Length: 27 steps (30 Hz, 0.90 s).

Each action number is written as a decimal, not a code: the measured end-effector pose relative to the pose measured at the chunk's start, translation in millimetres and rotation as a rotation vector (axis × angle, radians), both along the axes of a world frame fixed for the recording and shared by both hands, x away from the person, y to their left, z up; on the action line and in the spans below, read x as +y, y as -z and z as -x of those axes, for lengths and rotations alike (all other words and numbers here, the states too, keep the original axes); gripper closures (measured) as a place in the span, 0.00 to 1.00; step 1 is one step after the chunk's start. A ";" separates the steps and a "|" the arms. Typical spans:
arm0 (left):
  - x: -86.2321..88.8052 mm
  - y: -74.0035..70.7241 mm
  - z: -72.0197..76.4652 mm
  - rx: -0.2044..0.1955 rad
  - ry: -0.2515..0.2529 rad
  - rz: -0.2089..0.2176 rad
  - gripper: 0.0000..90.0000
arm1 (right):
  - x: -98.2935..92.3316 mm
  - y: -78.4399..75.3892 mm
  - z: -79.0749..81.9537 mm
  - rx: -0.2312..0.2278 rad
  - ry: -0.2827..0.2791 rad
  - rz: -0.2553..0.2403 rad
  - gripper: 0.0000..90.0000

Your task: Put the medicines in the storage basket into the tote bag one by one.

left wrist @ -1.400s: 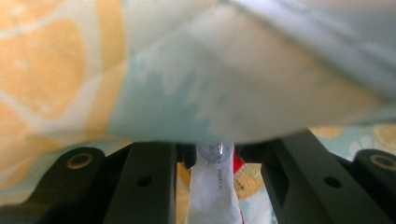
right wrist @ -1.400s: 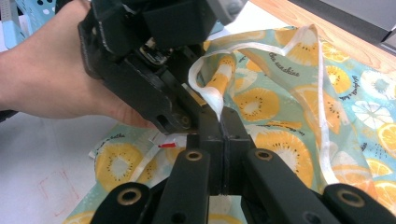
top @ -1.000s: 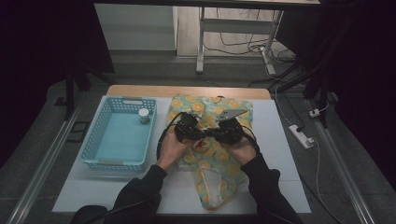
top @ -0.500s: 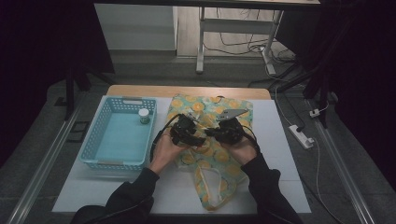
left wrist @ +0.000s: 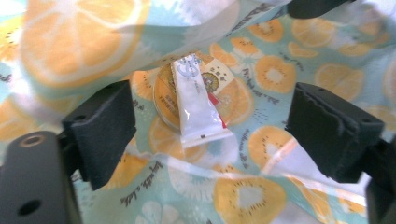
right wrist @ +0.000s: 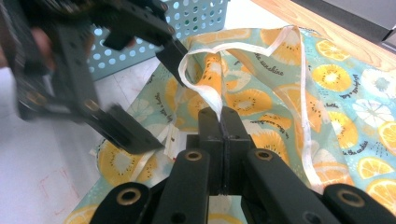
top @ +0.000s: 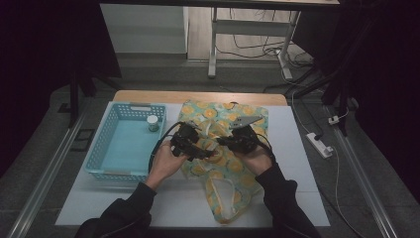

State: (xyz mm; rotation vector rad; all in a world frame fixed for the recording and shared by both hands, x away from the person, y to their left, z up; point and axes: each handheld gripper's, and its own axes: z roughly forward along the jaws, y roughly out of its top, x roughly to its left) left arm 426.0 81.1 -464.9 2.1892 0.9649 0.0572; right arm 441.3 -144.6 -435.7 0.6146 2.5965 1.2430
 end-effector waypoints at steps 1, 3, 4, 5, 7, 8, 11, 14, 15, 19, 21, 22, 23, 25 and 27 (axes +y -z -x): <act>3.4 -1.3 0.6 0.002 0.002 0.010 0.15 | 0.2 0.1 0.1 -0.001 0.001 0.001 1.00; 9.5 -3.8 1.7 0.002 -0.002 0.030 0.12 | 0.2 0.1 0.2 -0.001 -0.002 0.002 1.00; 12.3 -4.7 2.0 0.002 0.000 0.033 0.10 | 0.2 0.1 0.2 -0.001 0.000 0.001 1.00; 14.7 -5.7 2.3 0.003 0.000 0.032 0.08 | 0.0 -0.1 0.0 0.000 0.000 0.002 1.00; 19.5 -7.7 3.6 -0.010 0.003 0.031 0.06 | -0.3 -0.1 0.0 0.000 0.001 0.002 1.00; 22.1 -8.5 4.0 -0.010 0.008 0.030 0.05 | -0.4 -0.1 0.0 -0.002 0.001 0.002 1.00; 29.5 -9.2 4.5 -0.013 0.019 0.030 0.02 | -0.4 -0.3 0.0 -0.001 0.001 0.002 1.00; 38.7 -10.0 5.0 -0.016 0.013 0.019 0.01 | -0.2 0.1 0.1 0.000 -0.001 0.004 1.00; 42.2 -10.5 4.8 -0.017 0.013 0.020 0.00 | -0.1 0.2 0.1 0.001 -0.002 0.005 1.00; 53.8 -12.2 5.5 -0.031 0.002 0.024 0.00 | 0.1 0.3 0.3 0.001 -0.003 0.005 1.00; 60.1 -13.0 5.1 -0.036 -0.003 0.019 0.00 | 0.1 0.2 0.3 0.001 -0.003 0.005 1.00; 63.4 -13.3 5.1 -0.041 -0.013 0.022 0.00 | 0.0 0.1 0.2 0.001 -0.003 0.006 1.00; 65.8 -13.6 5.1 -0.041 -0.022 0.027 0.00 | 0.0 0.2 0.3 0.001 -0.003 0.006 1.00; 73.4 -14.6 4.9 -0.043 -0.039 0.036 0.00 | 0.1 0.3 0.3 0.001 -0.003 0.007 1.00; 79.8 -15.0 4.9 -0.046 -0.056 0.040 0.00 | 0.2 0.5 0.4 0.001 -0.003 0.007 1.00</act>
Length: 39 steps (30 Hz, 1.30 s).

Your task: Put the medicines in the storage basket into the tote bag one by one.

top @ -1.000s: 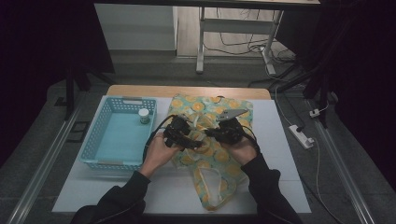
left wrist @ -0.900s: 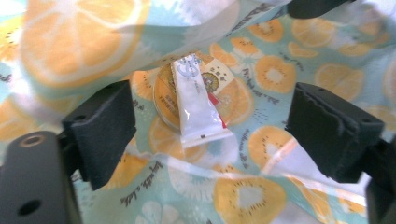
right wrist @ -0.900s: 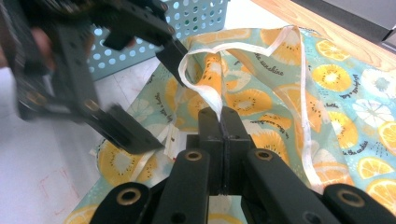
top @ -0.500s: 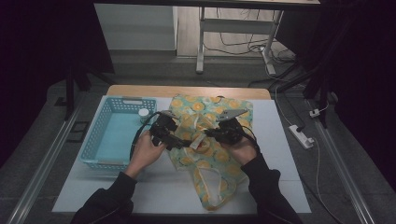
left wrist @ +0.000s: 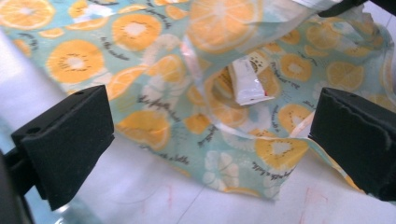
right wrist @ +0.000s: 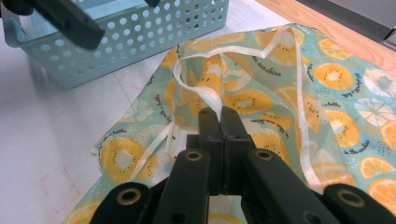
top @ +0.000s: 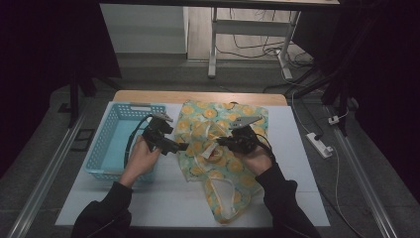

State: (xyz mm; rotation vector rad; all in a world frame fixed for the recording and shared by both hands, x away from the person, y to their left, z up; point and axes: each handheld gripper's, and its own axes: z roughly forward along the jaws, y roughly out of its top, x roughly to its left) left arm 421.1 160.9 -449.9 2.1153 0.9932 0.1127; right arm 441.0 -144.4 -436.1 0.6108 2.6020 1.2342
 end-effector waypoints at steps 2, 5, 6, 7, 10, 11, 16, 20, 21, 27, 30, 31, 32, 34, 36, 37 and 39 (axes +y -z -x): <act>5.5 -0.2 -0.2 0.001 -0.009 -0.004 0.00 | 0.1 0.1 0.0 0.000 0.000 0.001 1.00; 13.2 -0.7 -0.8 0.007 -0.018 -0.019 0.00 | 0.1 0.1 0.0 0.000 -0.001 0.002 1.00; 15.9 -0.6 -1.4 0.008 -0.015 -0.018 0.00 | 0.1 0.2 -0.1 0.000 0.000 0.001 1.00; 18.7 -0.7 -1.9 0.013 -0.020 -0.019 0.00 | 0.0 0.2 -0.2 0.001 0.000 0.001 1.00; 28.1 -1.2 -2.8 -0.003 -0.053 -0.019 0.00 | -0.1 0.5 -0.3 0.003 -0.001 0.004 1.00; 31.4 -1.3 -3.4 -0.003 -0.062 -0.017 0.00 | 0.0 0.6 -0.3 0.003 0.000 0.004 1.00; 48.2 -1.2 -7.1 -0.029 -0.101 -0.044 0.00 | 0.1 0.8 -0.5 0.003 -0.001 0.005 1.00; 62.0 0.7 -11.9 -0.036 -0.137 -0.059 0.00 | -0.1 0.8 -0.7 0.003 0.000 0.005 1.00; 65.2 1.4 -13.3 -0.039 -0.144 -0.063 0.00 | -0.2 0.7 -0.7 0.003 0.000 0.006 1.00; 77.8 5.9 -22.8 -0.030 -0.196 -0.076 0.00 | -1.3 0.5 -1.5 0.001 0.002 0.003 1.00; 82.3 7.3 -28.1 -0.039 -0.225 -0.078 0.00 | -1.0 0.7 -1.3 0.002 0.002 0.005 1.00; 83.6 7.7 -29.9 -0.040 -0.231 -0.074 0.00 | -1.0 0.7 -1.3 0.002 0.002 0.005 1.00; 85.0 8.2 -31.9 -0.041 -0.236 -0.071 0.00 | -1.0 0.7 -1.3 0.002 0.002 0.005 1.00; 87.4 9.3 -36.0 -0.041 -0.248 -0.068 0.00 | -1.2 0.6 -1.4 0.001 0.002 0.004 1.00; 88.6 10.6 -40.4 -0.037 -0.256 -0.068 0.00 | -1.5 0.4 -1.7 0.000 0.003 0.003 1.00; 88.9 11.3 -42.6 -0.035 -0.262 -0.070 0.00 | -1.5 0.3 -1.7 0.000 0.003 0.003 1.00; 89.1 12.9 -47.3 -0.027 -0.266 -0.075 0.00 | -1.5 0.1 -1.5 0.000 0.003 0.003 1.00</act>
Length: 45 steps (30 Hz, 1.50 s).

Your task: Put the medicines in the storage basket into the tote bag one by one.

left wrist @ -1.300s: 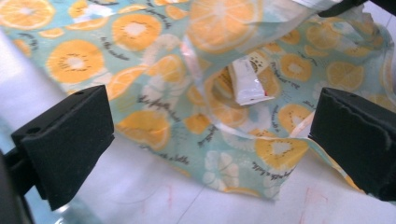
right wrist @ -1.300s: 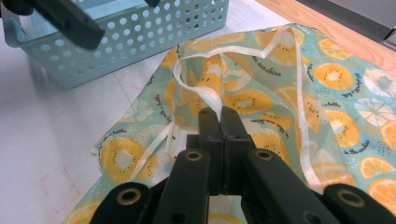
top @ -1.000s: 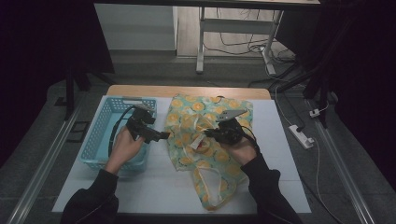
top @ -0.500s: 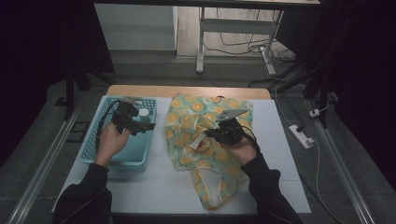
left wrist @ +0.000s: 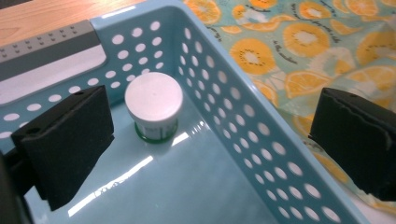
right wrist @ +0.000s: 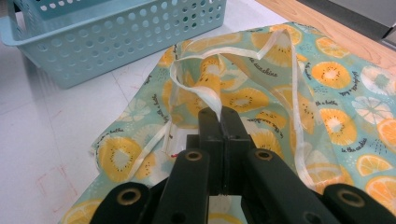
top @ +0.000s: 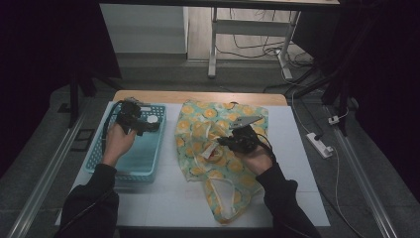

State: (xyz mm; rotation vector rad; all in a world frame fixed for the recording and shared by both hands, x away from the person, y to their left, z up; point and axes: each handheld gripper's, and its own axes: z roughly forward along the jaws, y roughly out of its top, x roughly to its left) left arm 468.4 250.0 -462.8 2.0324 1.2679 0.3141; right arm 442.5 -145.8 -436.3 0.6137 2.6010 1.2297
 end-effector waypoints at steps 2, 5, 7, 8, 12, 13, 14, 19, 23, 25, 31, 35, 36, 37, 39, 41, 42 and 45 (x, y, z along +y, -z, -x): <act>-0.4 1.7 -4.5 0.017 -0.009 -0.005 0.00 | 0.1 -0.1 0.0 -0.001 0.000 0.000 1.00; -1.3 4.9 -10.9 0.036 -0.020 -0.027 0.00 | 0.2 0.1 0.0 0.000 -0.001 0.001 1.00; -2.2 7.6 -15.0 0.044 -0.024 -0.028 0.00 | 0.3 0.1 0.0 0.000 -0.001 0.001 1.00; -3.1 9.2 -16.9 0.047 -0.032 -0.032 0.00 | 0.3 0.0 0.0 -0.001 -0.001 0.001 1.00; -6.5 15.1 -24.3 0.063 -0.059 -0.089 0.00 | 0.4 -0.2 0.2 0.000 -0.001 0.001 1.00; -6.8 16.2 -26.0 0.065 -0.067 -0.102 0.00 | 0.6 -0.1 0.4 0.001 0.000 0.001 1.00; -7.3 17.1 -27.7 0.071 -0.079 -0.110 0.00 | 0.6 0.0 0.4 0.000 -0.001 0.001 1.00; -7.0 20.5 -35.7 0.100 -0.098 -0.144 0.00 | 1.2 0.0 0.7 0.001 -0.004 0.001 1.00; -7.3 25.6 -40.6 0.122 -0.087 -0.157 0.01 | 1.3 0.0 0.8 0.001 -0.004 0.002 1.00; -7.6 28.5 -42.8 0.130 -0.089 -0.167 0.02 | 1.2 -0.3 0.8 0.001 -0.003 0.001 1.00; -7.4 34.9 -47.0 0.160 -0.086 -0.176 0.14 | 1.0 -0.5 0.7 0.001 -0.003 0.000 1.00; -8.4 34.8 -47.8 0.166 -0.076 -0.182 0.27 | 0.8 -0.9 0.7 -0.001 -0.003 -0.001 1.00; -8.9 34.7 -47.9 0.165 -0.073 -0.179 0.31 | 0.8 -0.8 0.6 -0.001 -0.003 -0.001 1.00; -9.3 34.5 -48.1 0.165 -0.068 -0.180 0.33 | 0.8 -0.7 0.6 -0.001 -0.003 -0.001 1.00; -10.4 34.5 -48.2 0.167 -0.058 -0.186 0.41 | 1.1 -0.5 0.8 -0.001 -0.004 0.001 1.00; -11.2 34.2 -47.9 0.163 -0.060 -0.194 0.46 | 1.3 -0.5 0.9 -0.001 -0.006 0.001 1.00; -11.0 33.8 -47.7 0.161 -0.057 -0.191 0.49 | 1.4 -0.5 0.9 -0.001 -0.006 0.002 1.00; -10.8 32.7 -47.2 0.161 -0.072 -0.188 0.55 | 1.4 -0.4 0.9 -0.001 -0.006 0.002 1.00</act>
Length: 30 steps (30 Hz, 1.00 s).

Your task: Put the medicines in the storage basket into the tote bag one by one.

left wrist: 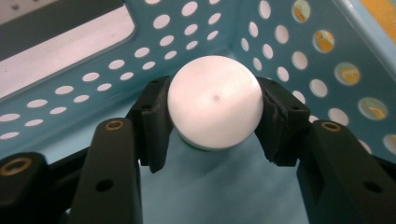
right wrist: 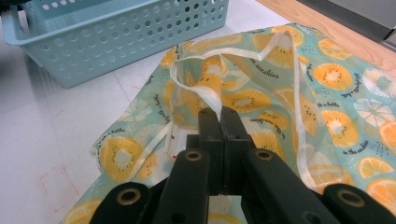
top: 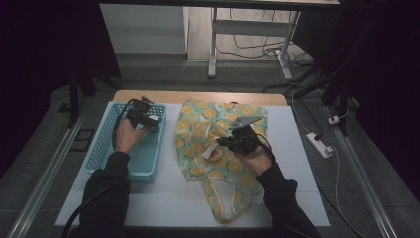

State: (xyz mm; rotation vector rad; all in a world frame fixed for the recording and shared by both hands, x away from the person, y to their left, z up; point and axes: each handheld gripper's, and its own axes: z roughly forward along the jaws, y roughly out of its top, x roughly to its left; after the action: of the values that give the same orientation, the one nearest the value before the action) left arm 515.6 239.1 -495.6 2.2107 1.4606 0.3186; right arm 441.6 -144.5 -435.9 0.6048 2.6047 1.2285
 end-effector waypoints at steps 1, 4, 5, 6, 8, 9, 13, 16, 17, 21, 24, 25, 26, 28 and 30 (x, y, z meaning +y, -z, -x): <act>0.0 -0.4 0.1 0.001 -0.004 0.001 0.55 | 0.0 0.0 0.0 0.000 0.000 0.000 1.00; -0.4 -1.0 0.5 0.005 -0.010 -0.002 0.56 | 0.2 0.0 0.1 -0.001 -0.002 0.001 1.00; -0.3 -1.1 0.7 0.006 -0.012 -0.001 0.56 | 0.3 0.0 0.2 -0.002 -0.001 0.001 1.00; -0.2 -1.4 0.8 0.012 -0.019 0.001 0.56 | 0.3 -0.1 0.2 -0.002 -0.002 0.000 1.00; 0.4 -2.6 1.3 0.012 -0.023 0.009 0.56 | 0.1 -0.3 0.2 -0.002 -0.002 0.000 1.00; 1.0 -3.4 1.5 0.013 -0.024 0.015 0.56 | 0.0 -0.3 0.2 -0.002 -0.002 0.000 1.00; 3.8 -7.8 3.5 0.014 -0.026 0.044 0.56 | -0.3 -0.5 0.1 0.000 0.001 -0.003 1.00; 4.8 -11.9 6.0 0.011 -0.021 0.051 0.56 | -0.5 -0.6 0.0 0.000 0.001 -0.004 1.00; 4.9 -13.5 7.0 0.009 -0.017 0.055 0.56 | -0.5 -0.5 0.0 0.001 0.001 -0.004 1.00; 5.3 -20.8 10.9 -0.004 -0.008 0.053 0.56 | -0.2 -0.1 -0.1 0.003 0.001 -0.004 1.00; 5.2 -26.2 14.2 -0.015 0.000 0.057 0.56 | -0.1 -0.2 0.0 0.004 0.001 -0.004 1.00; 5.0 -27.8 15.3 -0.017 0.005 0.058 0.56 | -0.1 -0.3 0.0 0.004 0.001 -0.005 1.00; 4.6 -29.1 16.5 -0.021 0.007 0.059 0.56 | -0.1 -0.3 0.0 0.003 0.001 -0.005 1.00; 3.8 -31.2 18.6 -0.024 0.015 0.065 0.56 | -0.1 -0.3 0.0 0.004 0.002 -0.005 1.00; 2.7 -33.0 20.6 -0.029 0.024 0.066 0.56 | -0.1 -0.3 0.0 0.004 0.002 -0.005 1.00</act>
State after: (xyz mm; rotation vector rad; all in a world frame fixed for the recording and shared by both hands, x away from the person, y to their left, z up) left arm 495.1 241.8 -462.6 2.1607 1.4087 0.2887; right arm 441.6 -144.6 -435.6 0.6112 2.6050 1.2348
